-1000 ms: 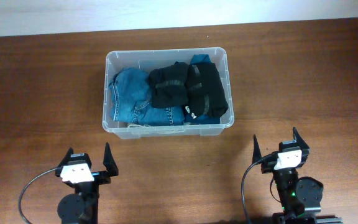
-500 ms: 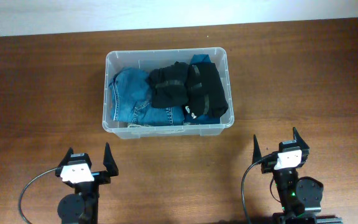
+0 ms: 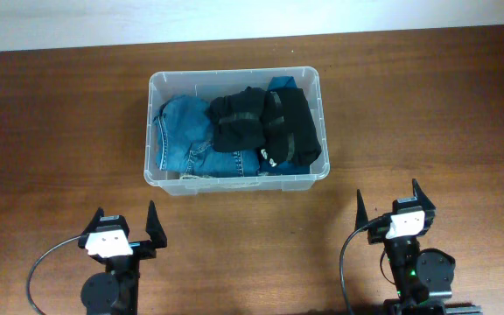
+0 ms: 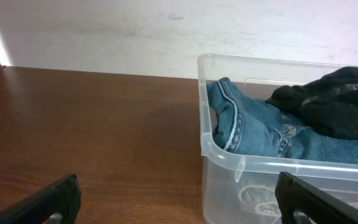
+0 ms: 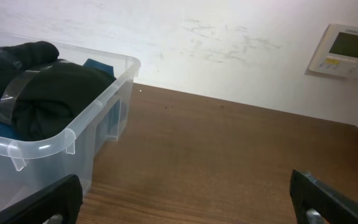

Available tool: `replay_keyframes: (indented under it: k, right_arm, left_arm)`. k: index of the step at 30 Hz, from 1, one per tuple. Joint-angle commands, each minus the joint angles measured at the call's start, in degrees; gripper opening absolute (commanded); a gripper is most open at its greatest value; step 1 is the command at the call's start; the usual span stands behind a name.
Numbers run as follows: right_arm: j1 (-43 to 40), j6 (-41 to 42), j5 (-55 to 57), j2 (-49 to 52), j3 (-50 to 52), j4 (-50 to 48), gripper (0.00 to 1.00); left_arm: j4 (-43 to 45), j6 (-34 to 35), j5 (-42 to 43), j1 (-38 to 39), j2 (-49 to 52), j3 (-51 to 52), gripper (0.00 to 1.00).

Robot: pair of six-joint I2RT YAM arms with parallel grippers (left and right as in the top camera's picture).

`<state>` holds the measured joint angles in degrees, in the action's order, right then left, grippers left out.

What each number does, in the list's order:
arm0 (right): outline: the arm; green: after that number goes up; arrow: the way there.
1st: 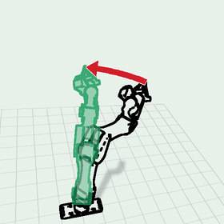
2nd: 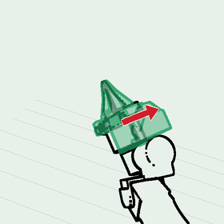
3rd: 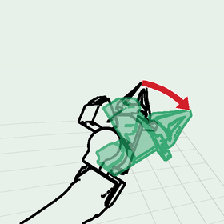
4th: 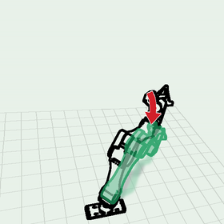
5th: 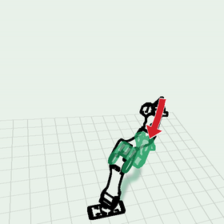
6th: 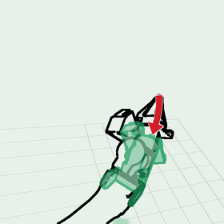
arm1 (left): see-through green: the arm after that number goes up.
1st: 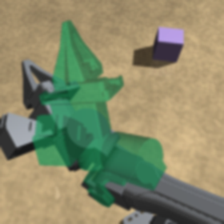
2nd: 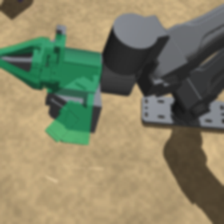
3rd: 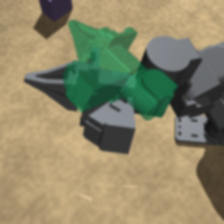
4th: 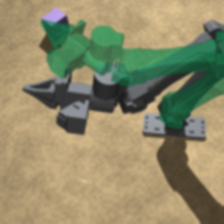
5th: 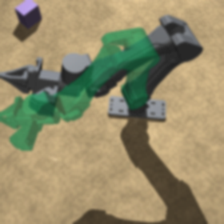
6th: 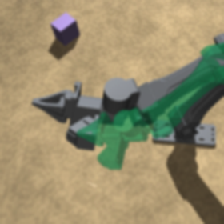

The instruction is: Pack container

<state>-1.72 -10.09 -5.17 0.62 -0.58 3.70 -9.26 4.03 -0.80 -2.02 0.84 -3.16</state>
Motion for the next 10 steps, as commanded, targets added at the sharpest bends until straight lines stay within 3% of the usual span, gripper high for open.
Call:
replay_keyframes:
  k: [1, 10]
  right_arm:
    - [0.2, 0.0, 0.52, -0.42, 0.26, 0.39, 0.98]
    - [0.2, 0.0, 0.52, -0.42, 0.26, 0.39, 0.98]
  left_arm:
    - [0.17, -1.09, 0.61, -0.24, -0.55, 0.61, 1.0]
    - [0.17, -1.07, 0.61, -0.24, -0.55, 0.61, 1.0]
